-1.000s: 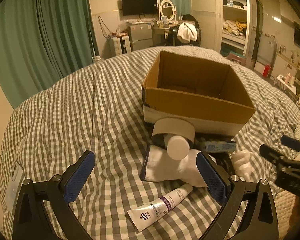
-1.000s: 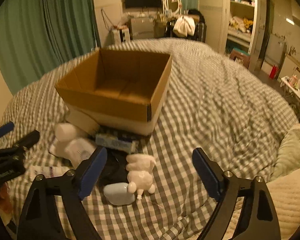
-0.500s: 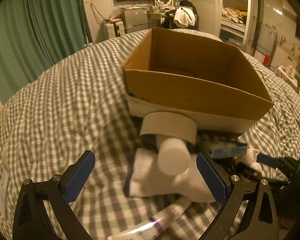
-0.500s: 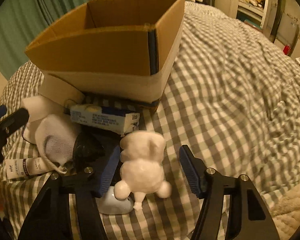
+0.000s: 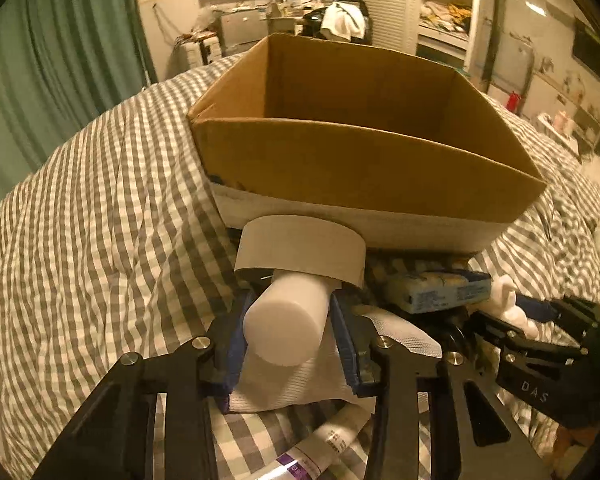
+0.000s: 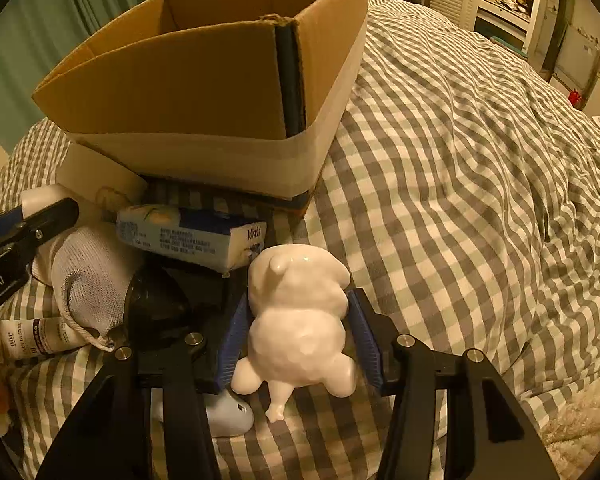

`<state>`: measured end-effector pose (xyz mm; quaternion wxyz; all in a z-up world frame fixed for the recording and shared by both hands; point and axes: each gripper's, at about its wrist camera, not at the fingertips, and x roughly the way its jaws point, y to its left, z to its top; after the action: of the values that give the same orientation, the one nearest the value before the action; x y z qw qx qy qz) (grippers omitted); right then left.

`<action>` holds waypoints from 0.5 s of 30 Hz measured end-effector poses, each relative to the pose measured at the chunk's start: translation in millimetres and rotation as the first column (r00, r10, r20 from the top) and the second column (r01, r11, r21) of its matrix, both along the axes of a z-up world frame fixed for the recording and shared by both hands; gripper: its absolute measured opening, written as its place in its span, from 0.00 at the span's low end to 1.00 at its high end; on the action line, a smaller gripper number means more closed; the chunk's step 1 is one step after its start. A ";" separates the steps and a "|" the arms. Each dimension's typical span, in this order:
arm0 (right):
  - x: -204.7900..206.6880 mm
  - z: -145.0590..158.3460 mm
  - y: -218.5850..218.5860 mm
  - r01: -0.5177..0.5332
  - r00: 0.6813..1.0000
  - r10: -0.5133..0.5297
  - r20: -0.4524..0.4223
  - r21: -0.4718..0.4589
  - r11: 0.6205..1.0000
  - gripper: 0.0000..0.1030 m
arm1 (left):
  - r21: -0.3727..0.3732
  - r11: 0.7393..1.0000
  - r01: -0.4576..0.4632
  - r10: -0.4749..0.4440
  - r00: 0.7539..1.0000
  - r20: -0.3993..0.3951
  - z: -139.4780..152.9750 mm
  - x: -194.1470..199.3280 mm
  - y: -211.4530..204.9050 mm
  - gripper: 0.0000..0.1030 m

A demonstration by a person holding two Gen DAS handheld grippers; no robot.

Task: Organize objects
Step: 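Grasp the white bunny figure with the right tool while the left tool grasps the white bottle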

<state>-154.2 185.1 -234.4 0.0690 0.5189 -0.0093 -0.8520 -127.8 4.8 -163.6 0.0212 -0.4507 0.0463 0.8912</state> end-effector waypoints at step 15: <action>30.8 51.1 -4.2 0.002 0.993 -0.003 -0.117 -0.003 1.000 0.48 | 0.036 0.999 0.012 -0.010 0.998 -0.062 50.2 44.1 -13.7 0.32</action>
<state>-123.4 180.9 -183.3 0.0691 0.4678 -0.0072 -0.8811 -83.7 -8.9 -113.3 0.0328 -0.4222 0.0334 0.9053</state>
